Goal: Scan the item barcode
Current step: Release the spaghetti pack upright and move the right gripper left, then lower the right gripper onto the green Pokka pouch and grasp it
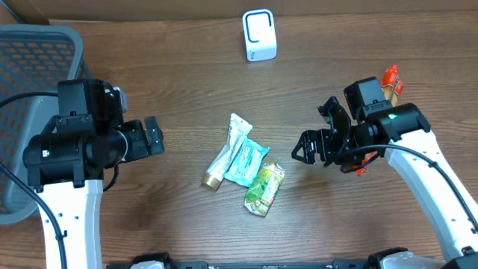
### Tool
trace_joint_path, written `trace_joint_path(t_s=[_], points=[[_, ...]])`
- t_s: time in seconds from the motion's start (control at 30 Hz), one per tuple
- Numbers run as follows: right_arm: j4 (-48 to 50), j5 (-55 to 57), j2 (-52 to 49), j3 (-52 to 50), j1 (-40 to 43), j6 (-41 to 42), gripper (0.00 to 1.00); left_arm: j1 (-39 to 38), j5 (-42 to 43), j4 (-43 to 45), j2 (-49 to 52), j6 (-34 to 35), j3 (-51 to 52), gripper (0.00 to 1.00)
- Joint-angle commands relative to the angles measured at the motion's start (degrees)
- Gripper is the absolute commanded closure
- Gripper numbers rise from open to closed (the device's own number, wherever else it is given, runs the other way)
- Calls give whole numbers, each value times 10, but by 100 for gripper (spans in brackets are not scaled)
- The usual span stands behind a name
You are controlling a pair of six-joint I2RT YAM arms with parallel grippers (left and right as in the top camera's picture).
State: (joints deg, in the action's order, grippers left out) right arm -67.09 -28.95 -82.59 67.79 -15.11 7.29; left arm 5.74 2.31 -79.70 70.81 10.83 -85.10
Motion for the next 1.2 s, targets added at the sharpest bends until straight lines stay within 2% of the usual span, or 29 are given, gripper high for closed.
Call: trace_joint_path(t_s=[0.0, 0.27, 0.8, 0.97, 1.17], points=[[-3, -26, 1, 0, -14, 1, 0, 2, 2, 2, 0, 10, -5, 1], [60, -42, 1, -83, -72, 42, 0, 2, 2, 2, 0, 10, -5, 1], [244, -44, 1, -258, -160, 226, 3, 2, 2, 2, 0, 10, -5, 1], [318, -44, 1, -283, -194, 296, 3, 2, 2, 2, 0, 10, -5, 1], [359, -41, 1, -284, -208, 350, 3, 2, 2, 2, 0, 10, -5, 0]])
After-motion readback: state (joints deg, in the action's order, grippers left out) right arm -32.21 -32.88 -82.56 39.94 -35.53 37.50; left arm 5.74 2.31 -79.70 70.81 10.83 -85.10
